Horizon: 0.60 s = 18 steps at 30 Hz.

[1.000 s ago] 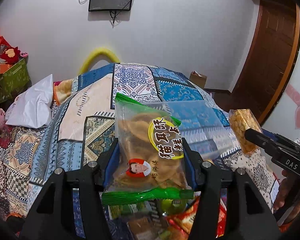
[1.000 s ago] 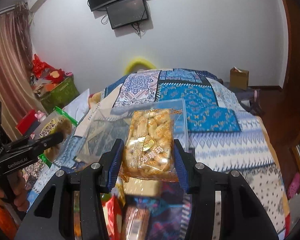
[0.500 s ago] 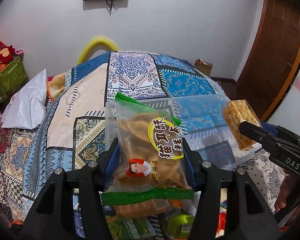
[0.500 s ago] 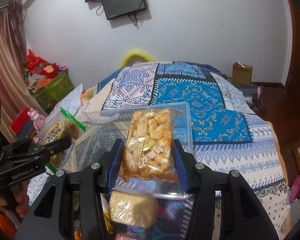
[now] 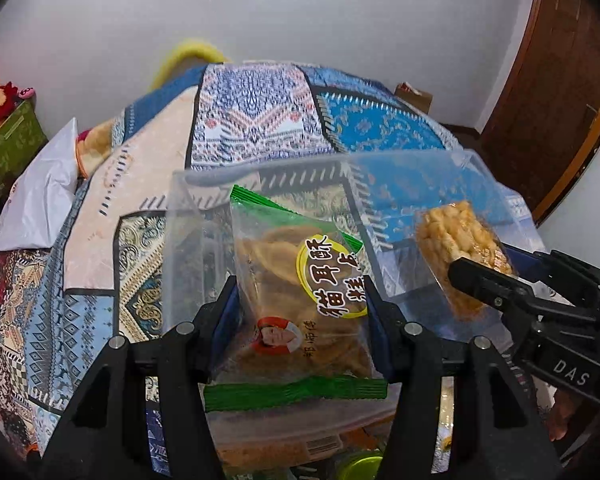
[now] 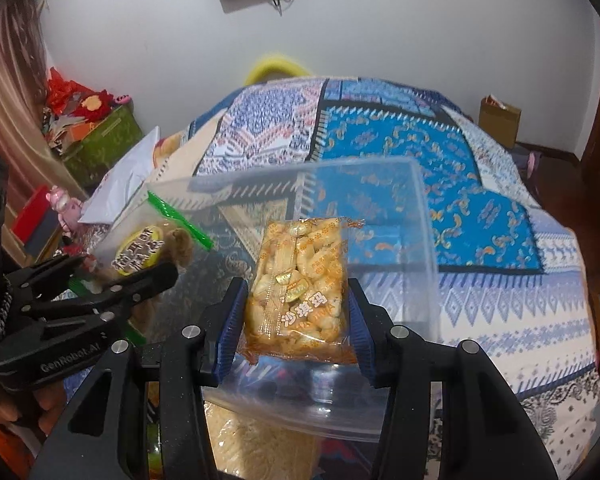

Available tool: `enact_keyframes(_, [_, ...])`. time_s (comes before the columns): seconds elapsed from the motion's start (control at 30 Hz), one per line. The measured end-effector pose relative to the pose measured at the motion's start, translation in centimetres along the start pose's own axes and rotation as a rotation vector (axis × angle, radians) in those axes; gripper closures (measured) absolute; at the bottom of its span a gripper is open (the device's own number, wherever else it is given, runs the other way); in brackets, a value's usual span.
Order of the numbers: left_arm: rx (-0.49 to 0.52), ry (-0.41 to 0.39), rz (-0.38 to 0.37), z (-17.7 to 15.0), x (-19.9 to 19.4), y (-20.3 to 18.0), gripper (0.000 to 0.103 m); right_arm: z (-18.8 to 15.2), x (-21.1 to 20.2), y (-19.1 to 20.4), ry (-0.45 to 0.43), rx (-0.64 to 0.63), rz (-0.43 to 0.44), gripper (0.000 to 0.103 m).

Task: Organize snacks
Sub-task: 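Lower both held bags into the clear plastic box and open both grippers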

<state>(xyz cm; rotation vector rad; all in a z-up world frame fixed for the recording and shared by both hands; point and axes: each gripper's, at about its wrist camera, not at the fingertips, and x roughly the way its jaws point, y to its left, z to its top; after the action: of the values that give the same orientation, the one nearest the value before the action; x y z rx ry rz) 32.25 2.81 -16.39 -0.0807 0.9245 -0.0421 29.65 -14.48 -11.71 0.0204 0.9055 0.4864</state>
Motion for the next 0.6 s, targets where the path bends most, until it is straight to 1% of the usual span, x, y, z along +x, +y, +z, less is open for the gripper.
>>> enact_keyframes(0.13, [0.003,0.039,0.003,-0.3,1.2,-0.1,0.047,-0.2,0.4,0.7,0.011,-0.045,-0.044,0.058])
enact_keyframes(0.23, [0.011,0.059,0.023,-0.5,1.7,-0.3,0.047,-0.2,0.7,1.0,0.021,-0.073,-0.061,0.058])
enact_keyframes(0.33, [0.030,0.075,0.025,-0.5,1.9,-0.6,0.041,-0.3,0.9,1.3,0.033,-0.093,-0.070,0.057])
enact_keyframes(0.37, [0.030,0.078,0.026,-0.6,1.9,-0.6,0.036,-0.3,0.9,1.4,0.035,-0.098,-0.073,0.057])
enact_keyframes(0.43, [0.029,0.076,0.031,-0.6,1.8,-0.6,0.035,-0.3,0.8,1.4,0.033,-0.092,-0.069,0.057])
enact_keyframes(0.6, [0.009,0.061,0.013,-0.5,0.4,-0.2,0.034,-0.2,-0.1,1.0,0.032,-0.053,-0.037,0.057])
